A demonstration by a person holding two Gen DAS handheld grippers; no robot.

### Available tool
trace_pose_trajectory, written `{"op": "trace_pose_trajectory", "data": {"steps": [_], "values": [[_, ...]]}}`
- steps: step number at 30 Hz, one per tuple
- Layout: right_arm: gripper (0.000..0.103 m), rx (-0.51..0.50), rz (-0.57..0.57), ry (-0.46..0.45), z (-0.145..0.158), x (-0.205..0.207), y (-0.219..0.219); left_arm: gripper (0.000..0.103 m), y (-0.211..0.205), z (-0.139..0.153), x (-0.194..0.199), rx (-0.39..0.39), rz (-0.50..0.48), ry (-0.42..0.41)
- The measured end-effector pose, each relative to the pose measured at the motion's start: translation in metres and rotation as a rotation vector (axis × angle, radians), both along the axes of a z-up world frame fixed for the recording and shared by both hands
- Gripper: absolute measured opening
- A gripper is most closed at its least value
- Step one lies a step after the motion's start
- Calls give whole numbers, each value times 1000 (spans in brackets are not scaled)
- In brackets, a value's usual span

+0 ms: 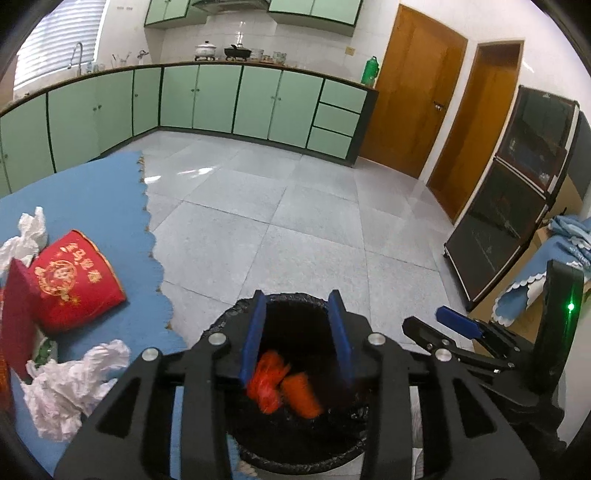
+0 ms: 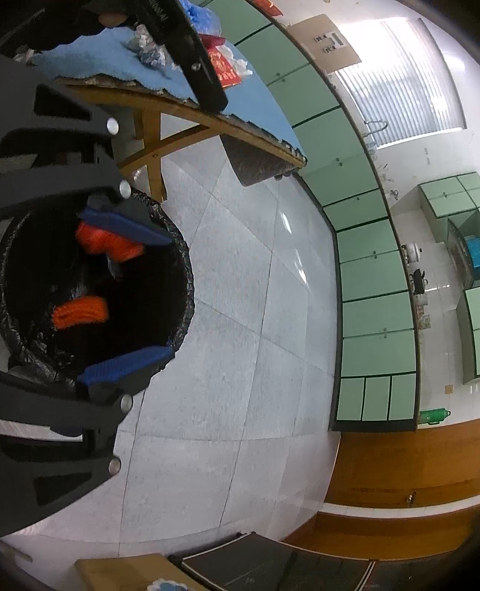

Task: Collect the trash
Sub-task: 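Carry both items over the black bin and open both tools to drop them, then grasp the crumpled white tissue on the table with the right tool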

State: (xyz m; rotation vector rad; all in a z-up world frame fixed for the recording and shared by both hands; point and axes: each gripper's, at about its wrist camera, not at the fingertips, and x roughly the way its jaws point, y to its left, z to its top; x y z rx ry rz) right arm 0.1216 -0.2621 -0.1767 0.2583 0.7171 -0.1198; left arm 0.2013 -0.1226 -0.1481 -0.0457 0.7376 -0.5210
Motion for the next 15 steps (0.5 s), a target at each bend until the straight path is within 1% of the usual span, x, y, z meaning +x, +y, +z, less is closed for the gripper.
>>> {"op": "trace_pose_trajectory", "data": {"steps": [1,2,3,4,6,7,10,12,15], "values": [[73,-7,-5,-11,4,-2,3,38,4,4,-1,-4,6,-6],[80,-15,-7,-19,8,-3,5,41,8,8,-3,-6,13,-15],[86,-22,-7,-28,12,-5,7,50,13,13,-6,-5,25,-34],[89,-28,-6,-41,17,-7,11,57,18,19,-9,-2,37,-54],[95,-38,-1,-65,25,-10,16,63,30,31,-19,14,69,-111],[97,-43,5,-81,31,-11,23,68,38,38,-23,25,87,-135],[97,-34,29,-112,44,-13,39,77,64,52,-34,40,151,-175],[97,-17,54,-136,53,-13,54,81,87,60,-42,51,213,-195],[97,-15,107,-167,63,-11,82,82,118,69,-52,67,293,-212]]}}
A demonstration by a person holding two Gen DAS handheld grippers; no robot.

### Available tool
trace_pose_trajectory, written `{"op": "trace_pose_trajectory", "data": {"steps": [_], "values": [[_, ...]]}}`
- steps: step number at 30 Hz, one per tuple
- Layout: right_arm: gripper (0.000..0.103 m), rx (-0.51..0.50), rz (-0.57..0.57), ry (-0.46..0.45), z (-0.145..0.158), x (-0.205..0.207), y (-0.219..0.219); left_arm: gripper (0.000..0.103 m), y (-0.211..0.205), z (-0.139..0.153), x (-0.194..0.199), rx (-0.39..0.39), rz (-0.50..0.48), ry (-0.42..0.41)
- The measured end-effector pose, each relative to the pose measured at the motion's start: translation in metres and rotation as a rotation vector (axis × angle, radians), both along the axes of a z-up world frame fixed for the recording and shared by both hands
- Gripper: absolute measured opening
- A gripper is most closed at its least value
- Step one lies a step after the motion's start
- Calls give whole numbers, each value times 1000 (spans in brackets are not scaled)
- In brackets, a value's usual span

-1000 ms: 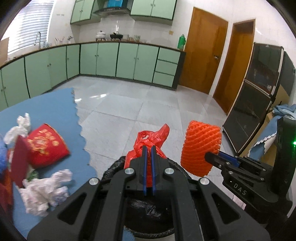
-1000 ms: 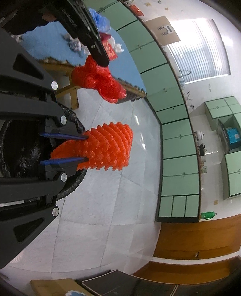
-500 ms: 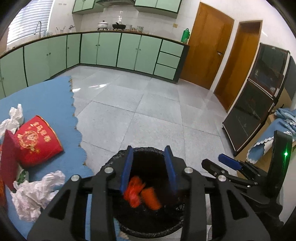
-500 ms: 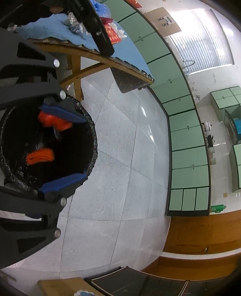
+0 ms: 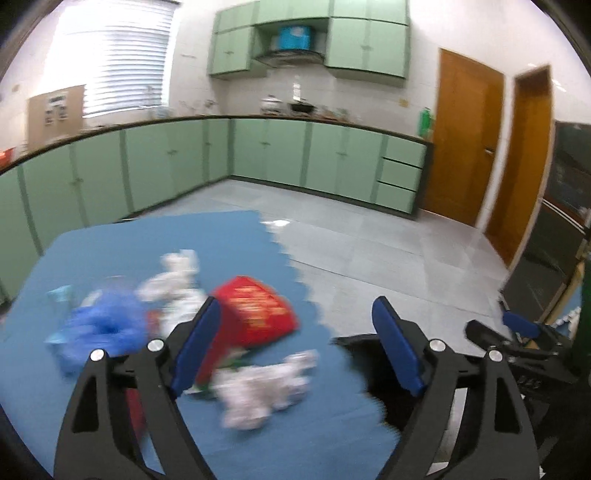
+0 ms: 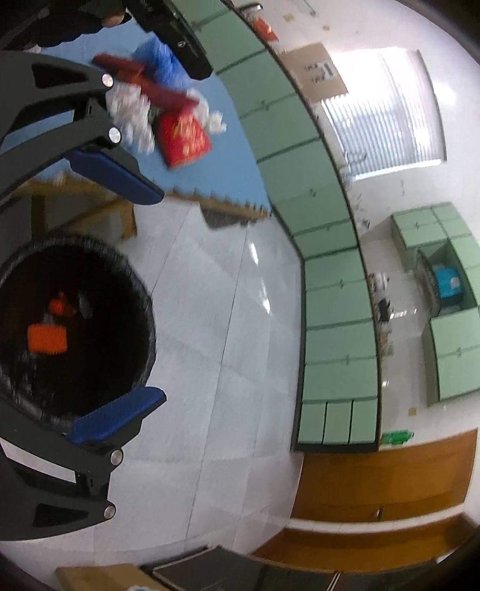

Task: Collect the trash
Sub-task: 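Grasp the crumpled white tissue on the table with the right tool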

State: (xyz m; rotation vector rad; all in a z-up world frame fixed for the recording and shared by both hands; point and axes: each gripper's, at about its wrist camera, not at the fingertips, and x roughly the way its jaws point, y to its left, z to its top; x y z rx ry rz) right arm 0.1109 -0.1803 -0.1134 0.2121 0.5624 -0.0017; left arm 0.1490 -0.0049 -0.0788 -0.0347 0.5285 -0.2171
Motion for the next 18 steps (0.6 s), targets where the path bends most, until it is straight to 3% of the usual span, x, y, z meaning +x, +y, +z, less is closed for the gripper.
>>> {"op": "trace_pose_trajectory", "data": {"steps": [8,18], "values": [[97,-6,111,-24,3,7,68,82,71,9,-24,35,199,-17],[97,-40,244,0,-19,22,141,82,118,-13,-42,60,305,32]]}}
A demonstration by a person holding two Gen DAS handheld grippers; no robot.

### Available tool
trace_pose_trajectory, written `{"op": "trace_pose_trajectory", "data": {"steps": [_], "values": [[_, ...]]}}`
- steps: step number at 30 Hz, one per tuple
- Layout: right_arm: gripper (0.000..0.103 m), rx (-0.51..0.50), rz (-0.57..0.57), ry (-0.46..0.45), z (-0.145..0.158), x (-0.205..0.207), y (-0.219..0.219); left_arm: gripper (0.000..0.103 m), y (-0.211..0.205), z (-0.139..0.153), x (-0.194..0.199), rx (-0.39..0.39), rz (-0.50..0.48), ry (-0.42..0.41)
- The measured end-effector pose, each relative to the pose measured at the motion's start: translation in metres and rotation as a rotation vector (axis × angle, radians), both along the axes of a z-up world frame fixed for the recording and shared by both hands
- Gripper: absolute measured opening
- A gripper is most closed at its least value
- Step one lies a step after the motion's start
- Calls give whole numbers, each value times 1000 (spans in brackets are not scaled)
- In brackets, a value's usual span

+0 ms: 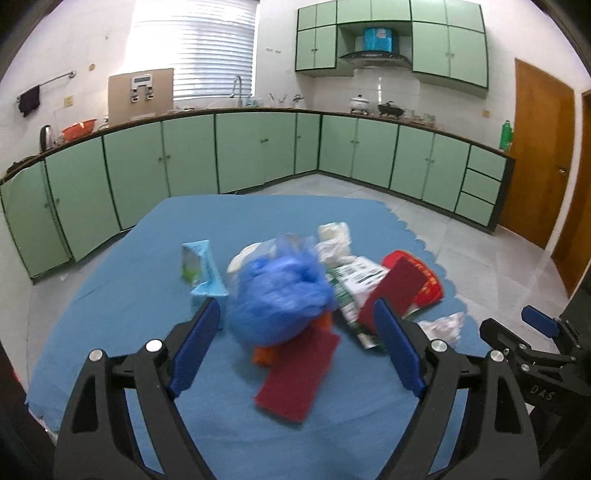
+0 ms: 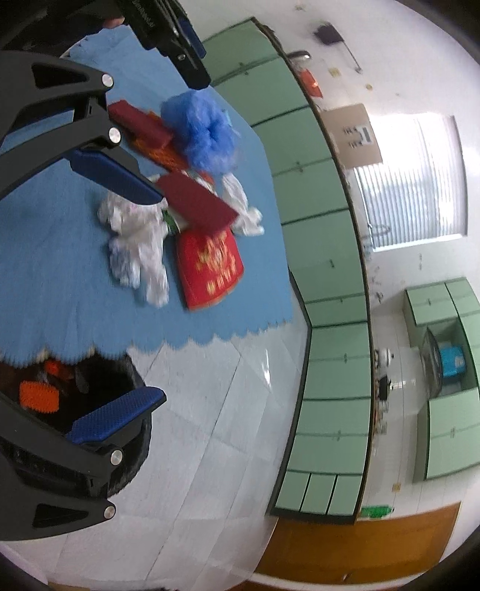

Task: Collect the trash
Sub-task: 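Grasp the crumpled white tissue on the table with the right tool, then grasp the blue plastic bag with the left tool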

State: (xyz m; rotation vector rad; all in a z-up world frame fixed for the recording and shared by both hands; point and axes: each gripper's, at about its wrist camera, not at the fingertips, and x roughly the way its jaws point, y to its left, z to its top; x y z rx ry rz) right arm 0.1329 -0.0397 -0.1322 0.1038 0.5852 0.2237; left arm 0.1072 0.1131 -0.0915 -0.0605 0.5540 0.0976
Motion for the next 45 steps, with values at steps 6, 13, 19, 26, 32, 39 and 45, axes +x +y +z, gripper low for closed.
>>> {"op": "trace_pose_trajectory", "data": {"steps": [6,13,19,26,32,39,45], "values": [[97,-26,65,10,-7,9,23,82,22,-10,-3,6,42,25],[97,-62,101,54,-19,25,37,82,38,-20,-2,-10,71,48],[84,-69,129,100,-29,32,40,82,43,-25,1,-21,72,54],[52,-61,175,141,-37,33,44,82,40,-27,5,-30,62,58],[32,-33,192,139,-37,31,38,82,33,-27,6,-27,49,59],[28,-18,178,75,-17,19,27,82,27,-25,9,-20,35,57],[28,-1,157,44,0,20,16,82,20,-19,20,-7,20,33]]}}
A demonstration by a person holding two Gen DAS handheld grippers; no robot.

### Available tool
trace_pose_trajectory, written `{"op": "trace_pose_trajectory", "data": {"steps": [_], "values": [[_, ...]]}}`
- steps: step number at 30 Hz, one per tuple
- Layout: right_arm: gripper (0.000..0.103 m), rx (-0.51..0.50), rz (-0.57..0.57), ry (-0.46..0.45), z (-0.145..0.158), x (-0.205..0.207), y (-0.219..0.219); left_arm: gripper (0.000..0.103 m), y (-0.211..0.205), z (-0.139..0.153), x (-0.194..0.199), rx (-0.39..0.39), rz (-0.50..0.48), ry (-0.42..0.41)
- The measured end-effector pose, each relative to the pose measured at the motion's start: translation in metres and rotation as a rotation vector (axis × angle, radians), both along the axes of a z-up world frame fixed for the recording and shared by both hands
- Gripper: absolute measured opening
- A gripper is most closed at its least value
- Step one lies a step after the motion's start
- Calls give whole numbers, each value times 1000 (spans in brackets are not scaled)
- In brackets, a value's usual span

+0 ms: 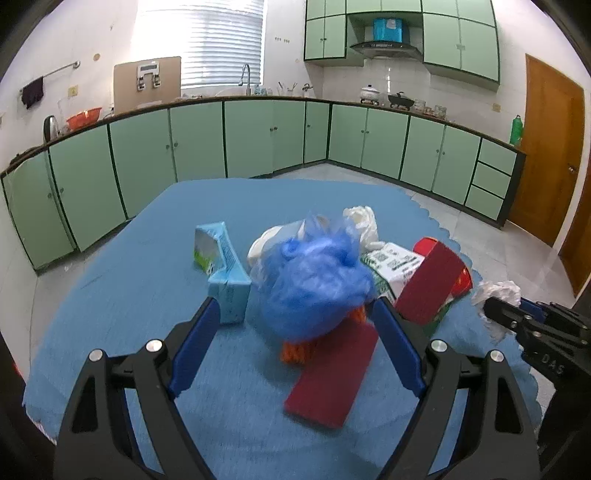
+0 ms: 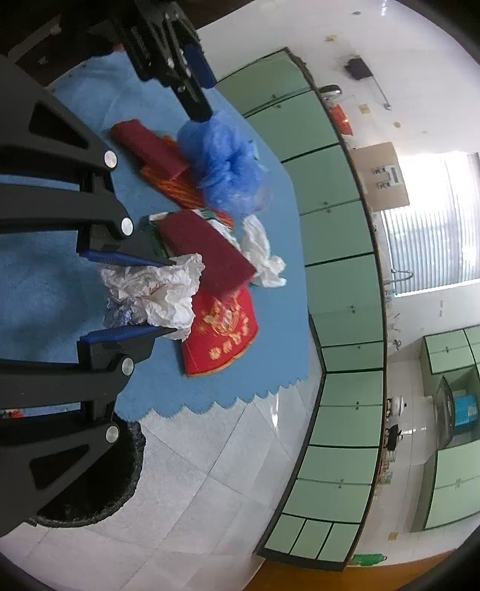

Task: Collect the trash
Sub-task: 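Grasp the blue plastic bag with the left tool, then carry the blue bag and white tissue over the black bin with both tools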

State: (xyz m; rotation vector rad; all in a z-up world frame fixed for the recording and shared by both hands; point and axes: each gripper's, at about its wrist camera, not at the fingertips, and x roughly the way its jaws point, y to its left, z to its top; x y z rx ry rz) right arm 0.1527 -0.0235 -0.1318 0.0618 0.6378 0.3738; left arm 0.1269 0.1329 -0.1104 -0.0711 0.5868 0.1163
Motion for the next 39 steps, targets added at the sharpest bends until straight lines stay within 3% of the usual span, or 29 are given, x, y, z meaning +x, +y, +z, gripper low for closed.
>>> {"op": "trace_pose_trajectory", "data": {"steps": [8,10,14,16,17,19,21,30,39], "values": [[28,1,-13,-4,3,10,-6,79,-1,2,25,14,9,-14],[28,5,-14,0,3,11,-7,74,-1,-1,30,11,4,0],[28,7,-15,4,2,13,-8,53,-5,-7,39,-3,-19,28],[28,9,-15,7,2,14,-8,33,-7,-9,40,-12,-31,32],[28,9,-15,6,2,14,-9,30,-7,-9,39,-12,-38,31],[28,10,-14,4,2,13,-9,13,-9,-9,37,0,-45,25],[28,12,-14,-4,5,12,-9,9,-10,-8,34,10,-51,13],[28,34,-20,-51,22,3,-17,5,-11,20,9,-4,-47,-88],[28,67,-49,-92,42,-9,-36,5,-36,56,-5,-35,-111,-186]]}}
